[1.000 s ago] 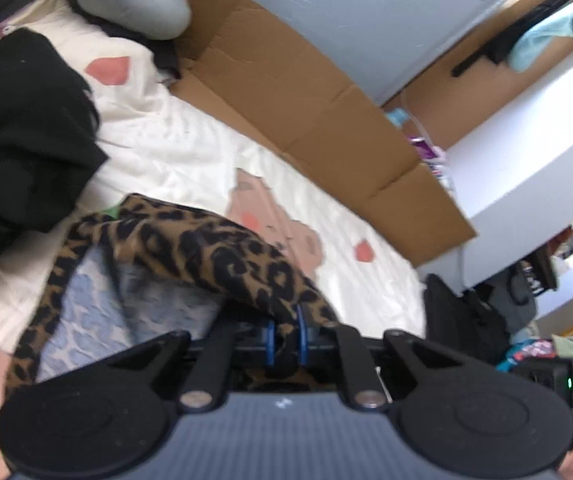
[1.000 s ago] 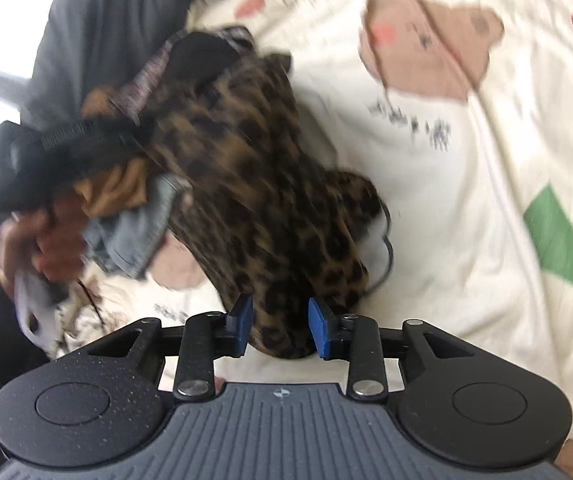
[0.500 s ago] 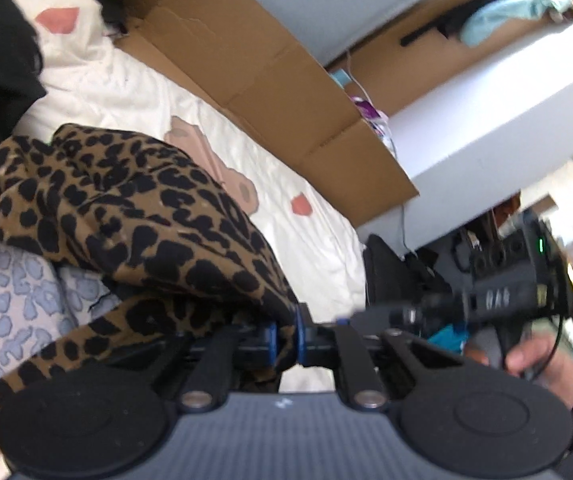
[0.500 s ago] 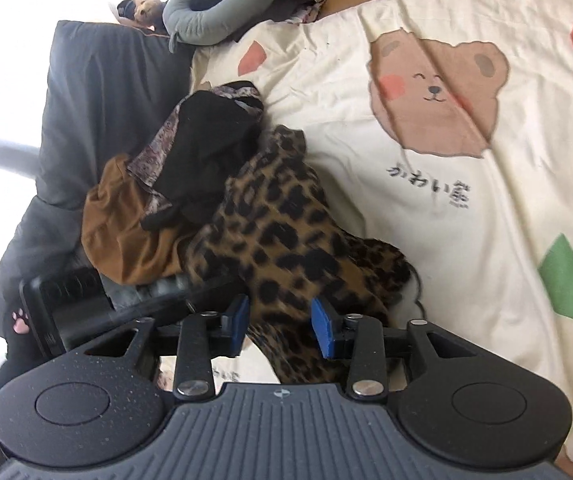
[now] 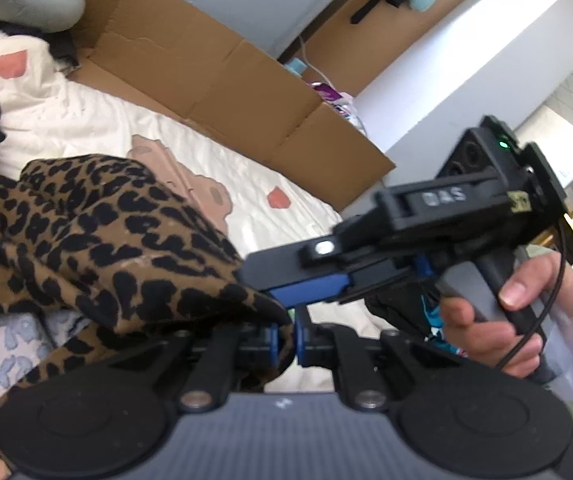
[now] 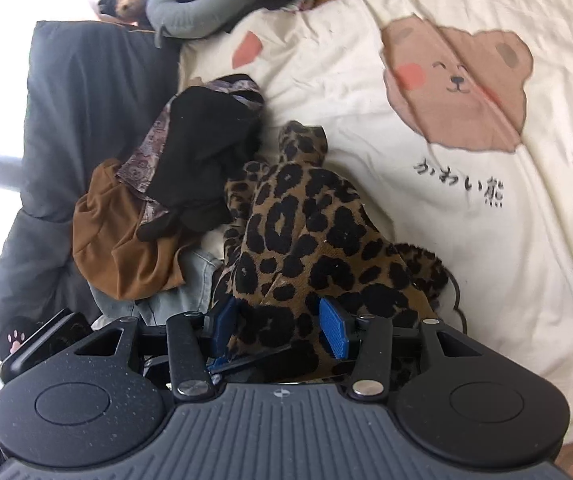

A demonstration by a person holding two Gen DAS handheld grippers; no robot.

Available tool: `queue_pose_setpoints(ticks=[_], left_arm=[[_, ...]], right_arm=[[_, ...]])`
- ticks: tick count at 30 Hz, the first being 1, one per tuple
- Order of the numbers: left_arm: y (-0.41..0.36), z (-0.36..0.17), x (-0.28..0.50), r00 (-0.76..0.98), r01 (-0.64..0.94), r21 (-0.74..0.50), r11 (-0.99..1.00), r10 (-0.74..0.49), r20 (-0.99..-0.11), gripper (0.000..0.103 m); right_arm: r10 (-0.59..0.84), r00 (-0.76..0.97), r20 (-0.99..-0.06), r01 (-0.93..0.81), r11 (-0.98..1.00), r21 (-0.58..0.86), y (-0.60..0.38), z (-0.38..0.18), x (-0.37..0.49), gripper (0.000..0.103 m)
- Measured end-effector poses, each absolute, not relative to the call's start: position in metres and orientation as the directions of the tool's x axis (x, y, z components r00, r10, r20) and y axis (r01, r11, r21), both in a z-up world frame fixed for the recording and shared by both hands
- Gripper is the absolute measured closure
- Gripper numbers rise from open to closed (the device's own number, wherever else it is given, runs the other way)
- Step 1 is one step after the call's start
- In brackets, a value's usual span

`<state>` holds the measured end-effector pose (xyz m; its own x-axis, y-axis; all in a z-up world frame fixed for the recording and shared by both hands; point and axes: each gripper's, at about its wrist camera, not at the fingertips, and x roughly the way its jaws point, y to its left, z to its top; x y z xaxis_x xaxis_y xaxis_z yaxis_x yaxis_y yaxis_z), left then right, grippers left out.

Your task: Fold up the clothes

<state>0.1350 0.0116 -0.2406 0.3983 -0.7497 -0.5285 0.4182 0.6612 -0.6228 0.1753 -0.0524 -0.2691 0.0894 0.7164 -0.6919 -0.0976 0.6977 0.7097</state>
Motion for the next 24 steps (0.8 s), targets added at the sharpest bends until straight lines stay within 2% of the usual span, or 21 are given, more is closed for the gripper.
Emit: queue_pose_setpoints(ticks=[9, 11, 12, 13, 14, 15, 19, 24], left_arm=[[-0.002, -0.237, 0.119, 0.358, 0.485, -0.616, 0.621, -0.783, -0.508, 0.095], [-0.006, -0.239, 0.118, 0.347, 0.489, -0.610, 0.623, -0.781, -0.519, 0.095], [-0.007, -0.240, 0.118, 0.336, 0.489, -0.610, 0.624, -0.780, -0.528, 0.095], [-0.008, -0.241, 0.118, 0.324, 0.489, -0.610, 0.624, -0.779, -0.537, 0.095], [-0.010, -0.241, 0.118, 0.312, 0.489, -0.610, 0.624, -0.778, -0.546, 0.094], [-0.011, -0.242, 0.118, 0.300, 0.489, -0.609, 0.624, -0.776, -0.554, 0.094], [0.005, -0.246, 0.123, 0.259, 0.446, -0.640, 0.625, -0.775, -0.576, 0.082], [0.037, -0.231, 0.129, 0.347, 0.401, -0.572, 0.715, -0.697, -0.628, 0.071]], right_arm=[[0.720, 0.052, -0.692, -0.053, 0.694, 0.718, -0.054, -0.284, 0.172, 0.051], [0.720, 0.038, -0.693, -0.048, 0.694, 0.719, -0.056, -0.289, 0.170, 0.062], [0.717, 0.029, -0.697, -0.050, 0.697, 0.715, -0.057, -0.291, 0.169, 0.078], [0.713, 0.021, -0.701, -0.050, 0.701, 0.711, -0.057, -0.293, 0.169, 0.088], [0.714, 0.018, -0.700, -0.051, 0.699, 0.713, -0.059, -0.295, 0.168, 0.091], [0.716, 0.016, -0.697, -0.051, 0.697, 0.715, -0.062, -0.297, 0.168, 0.097], [0.719, 0.022, -0.695, -0.055, 0.695, 0.717, -0.071, -0.301, 0.165, 0.101], [0.727, 0.022, -0.686, -0.057, 0.686, 0.726, -0.080, -0.307, 0.162, 0.102]])
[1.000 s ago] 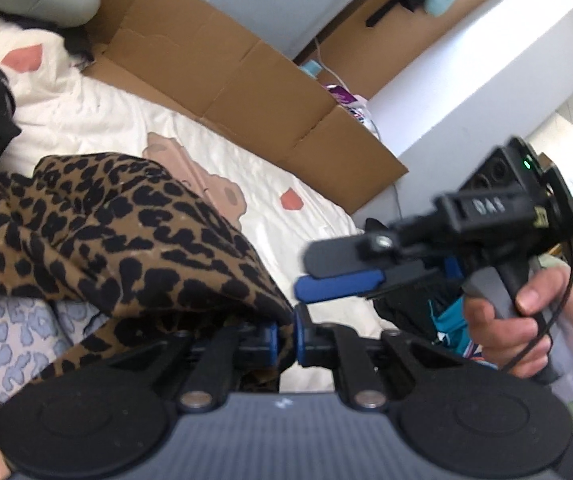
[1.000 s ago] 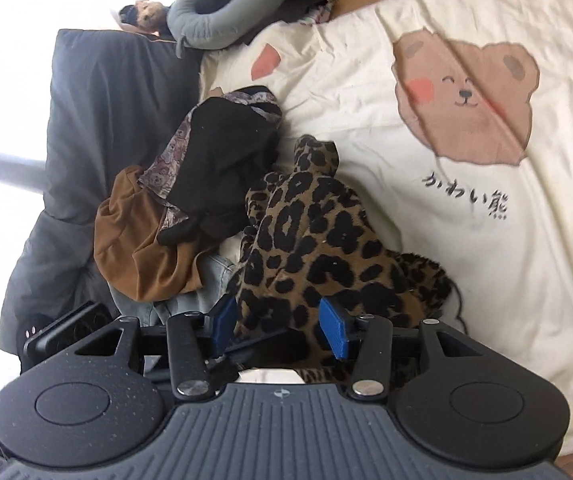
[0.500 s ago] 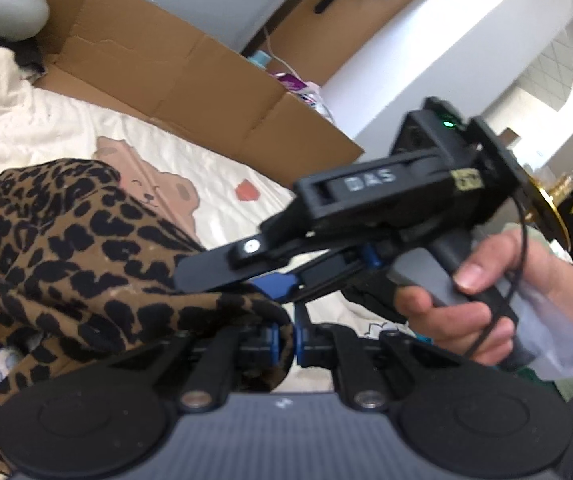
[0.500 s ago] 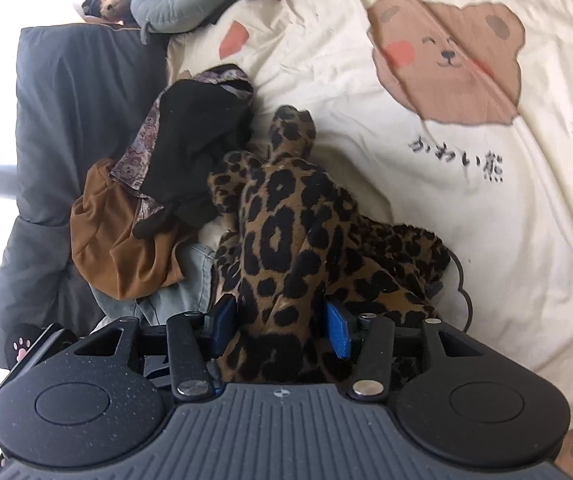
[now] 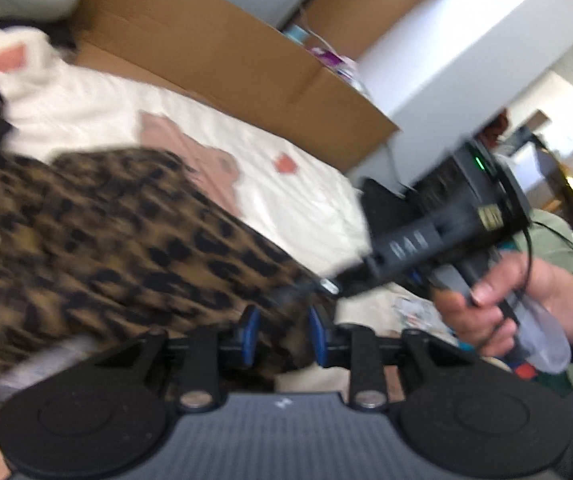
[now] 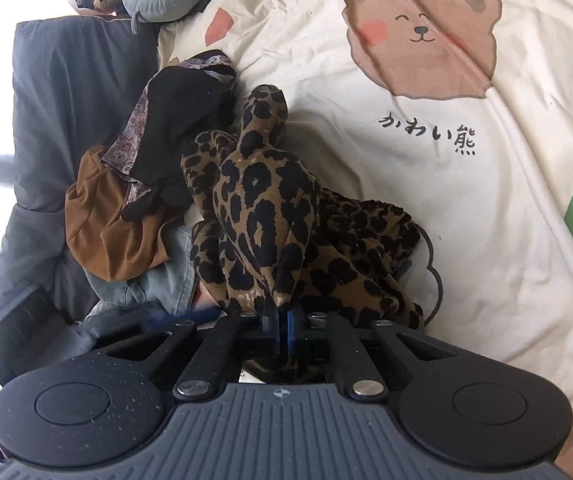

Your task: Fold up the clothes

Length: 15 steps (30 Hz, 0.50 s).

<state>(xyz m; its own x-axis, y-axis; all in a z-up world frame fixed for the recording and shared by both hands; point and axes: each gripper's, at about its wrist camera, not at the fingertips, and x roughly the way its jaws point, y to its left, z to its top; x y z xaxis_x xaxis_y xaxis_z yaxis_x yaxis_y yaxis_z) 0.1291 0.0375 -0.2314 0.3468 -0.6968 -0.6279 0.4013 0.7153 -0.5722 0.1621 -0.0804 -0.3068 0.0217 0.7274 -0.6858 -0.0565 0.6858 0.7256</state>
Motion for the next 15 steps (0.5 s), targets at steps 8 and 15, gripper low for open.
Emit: queue_pose_setpoints(ticks=[8, 15], left_arm=[[0.073, -0.222, 0.170, 0.523, 0.250, -0.431, 0.867, -0.495, -0.694, 0.036], [0.073, -0.232, 0.225, 0.568, 0.212, -0.276, 0.938, -0.348, -0.746, 0.025]], right_arm=[[0.735, 0.022, -0.678, -0.086, 0.677, 0.731, -0.086, -0.309, 0.157, 0.103], [0.731, 0.026, -0.682, -0.107, 0.681, 0.725, -0.087, -0.311, 0.154, 0.103]])
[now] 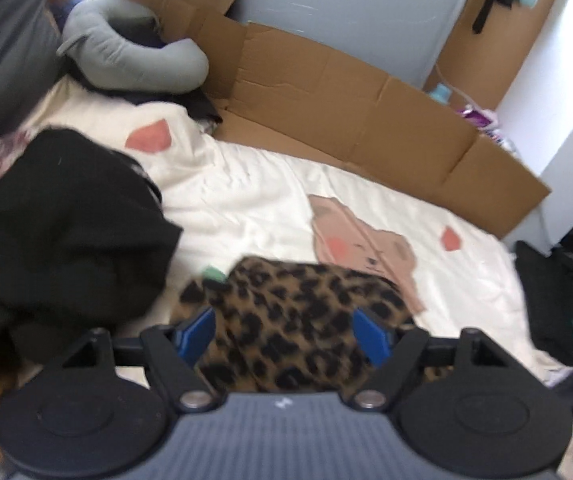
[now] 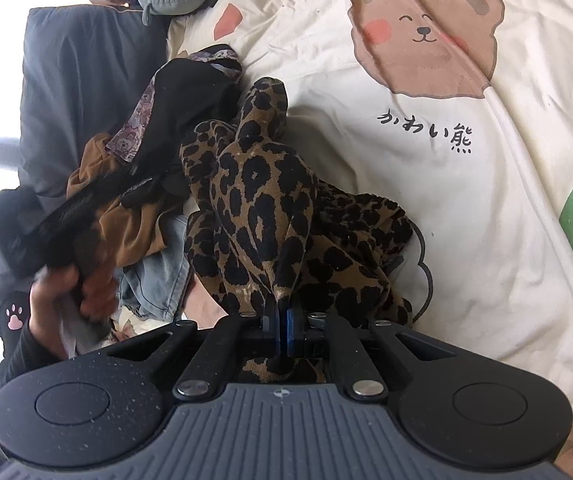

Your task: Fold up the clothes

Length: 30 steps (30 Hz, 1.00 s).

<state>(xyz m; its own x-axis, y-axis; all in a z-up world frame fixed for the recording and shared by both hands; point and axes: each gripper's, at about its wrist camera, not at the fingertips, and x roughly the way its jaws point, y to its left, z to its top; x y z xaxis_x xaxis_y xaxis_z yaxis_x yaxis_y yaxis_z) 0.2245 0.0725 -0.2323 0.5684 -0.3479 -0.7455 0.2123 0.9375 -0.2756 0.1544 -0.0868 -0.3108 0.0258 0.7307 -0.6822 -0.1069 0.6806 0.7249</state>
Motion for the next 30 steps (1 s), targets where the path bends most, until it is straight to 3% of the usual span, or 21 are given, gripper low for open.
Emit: queue_pose_setpoints(ticks=[10, 13, 22, 24, 26, 28, 30], left_arm=[[0.017, -0.233, 0.282, 0.561, 0.291, -0.203, 0.935, -0.338, -0.756, 0.023], [-0.001, -0.231, 0.283, 0.553, 0.327, -0.205, 0.923, -0.363, -0.750, 0.016], [-0.047, -0.249, 0.261, 0.406, 0.422, -0.129, 0.897, -0.315, -0.858, 0.019], [-0.052, -0.261, 0.258, 0.370, 0.433, -0.100, 0.896, -0.278, -0.887, 0.031], [-0.048, -0.271, 0.259, 0.335, 0.410, -0.109, 0.906, -0.261, -0.906, 0.078], [-0.037, -0.276, 0.261, 0.325, 0.352, -0.138, 0.926, -0.259, -0.909, 0.093], [-0.030, -0.273, 0.259, 0.357, 0.315, -0.145, 0.938, -0.259, -0.897, 0.096]], right_arm=[[0.727, 0.027, -0.687, -0.115, 0.685, 0.720, -0.087, -0.315, 0.154, 0.103], [0.726, 0.028, -0.687, -0.115, 0.685, 0.719, -0.087, -0.315, 0.154, 0.103], [0.727, 0.029, -0.686, -0.129, 0.683, 0.719, -0.086, -0.316, 0.153, 0.103], [0.728, 0.029, -0.685, -0.142, 0.682, 0.718, -0.085, -0.316, 0.152, 0.103], [0.726, 0.029, -0.687, -0.143, 0.683, 0.716, -0.084, -0.316, 0.151, 0.103], [0.725, 0.029, -0.688, -0.143, 0.684, 0.715, -0.085, -0.316, 0.151, 0.103], [0.720, 0.037, -0.693, -0.146, 0.690, 0.709, -0.086, -0.315, 0.151, 0.103]])
